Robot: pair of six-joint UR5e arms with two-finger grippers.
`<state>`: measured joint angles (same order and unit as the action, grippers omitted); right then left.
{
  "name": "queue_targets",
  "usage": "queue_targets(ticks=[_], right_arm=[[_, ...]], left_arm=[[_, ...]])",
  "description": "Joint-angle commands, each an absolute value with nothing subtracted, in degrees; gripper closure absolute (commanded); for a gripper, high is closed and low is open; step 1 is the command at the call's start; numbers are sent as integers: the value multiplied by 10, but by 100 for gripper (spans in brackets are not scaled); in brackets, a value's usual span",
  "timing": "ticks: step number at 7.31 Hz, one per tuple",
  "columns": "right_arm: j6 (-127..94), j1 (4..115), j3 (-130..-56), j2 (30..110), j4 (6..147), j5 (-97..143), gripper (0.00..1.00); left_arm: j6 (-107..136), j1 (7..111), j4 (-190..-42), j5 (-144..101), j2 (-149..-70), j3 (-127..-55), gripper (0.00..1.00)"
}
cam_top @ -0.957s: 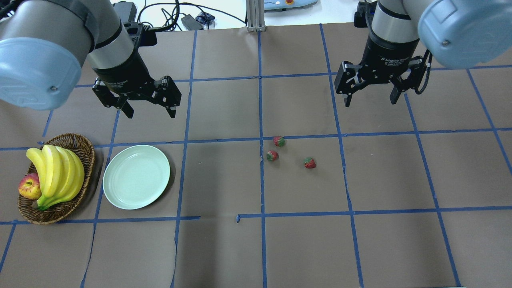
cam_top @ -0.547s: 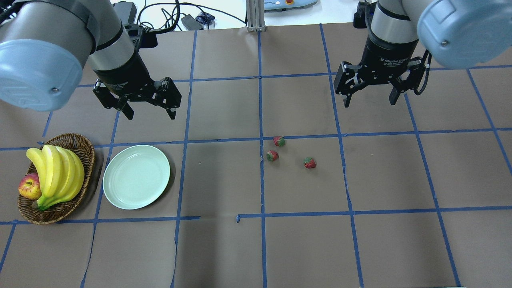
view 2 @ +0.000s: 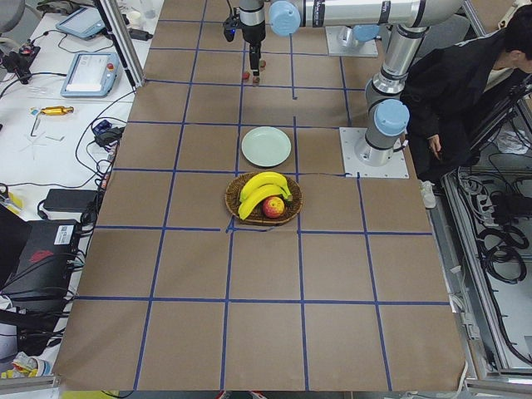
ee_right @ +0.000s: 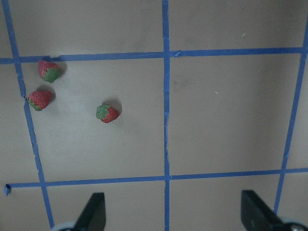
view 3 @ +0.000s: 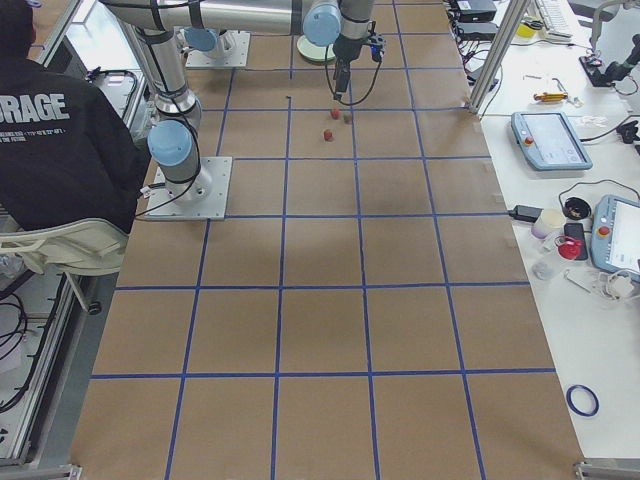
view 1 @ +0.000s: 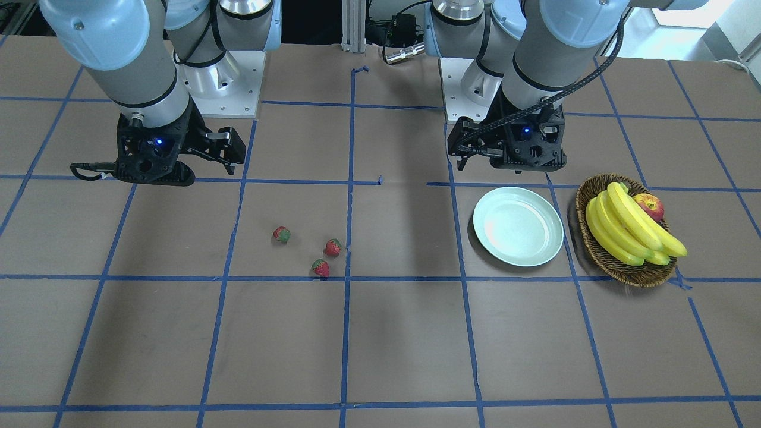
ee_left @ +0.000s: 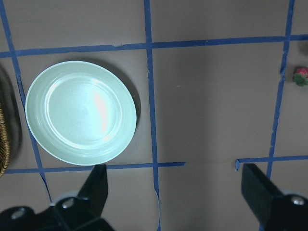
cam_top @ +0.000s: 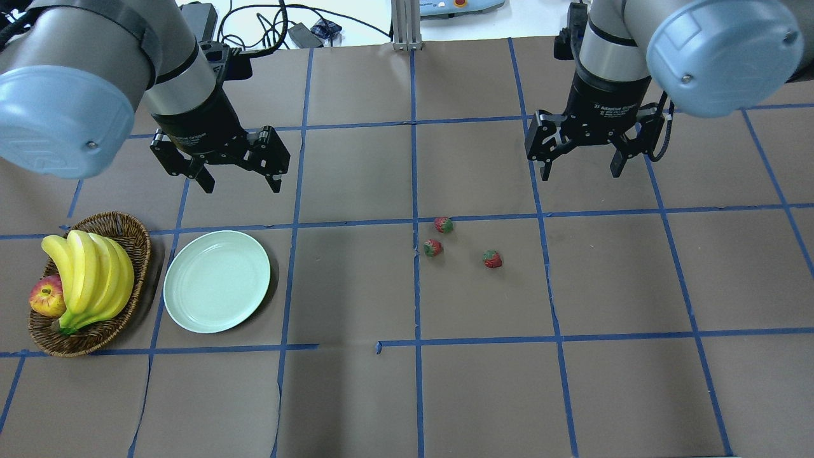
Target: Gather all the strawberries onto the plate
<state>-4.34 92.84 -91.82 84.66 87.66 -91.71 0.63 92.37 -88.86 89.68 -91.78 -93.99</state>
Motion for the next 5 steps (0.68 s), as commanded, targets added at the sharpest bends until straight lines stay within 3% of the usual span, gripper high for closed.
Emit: queue_targets(ticks=[1, 5], right_arm=[[-45, 930, -945, 838, 917, -915, 0], [-87, 989, -967, 776, 988, -915, 0]], left_arm=[[8, 924, -889, 896, -918, -940, 0], [8, 936, -888, 899, -918, -953, 0]])
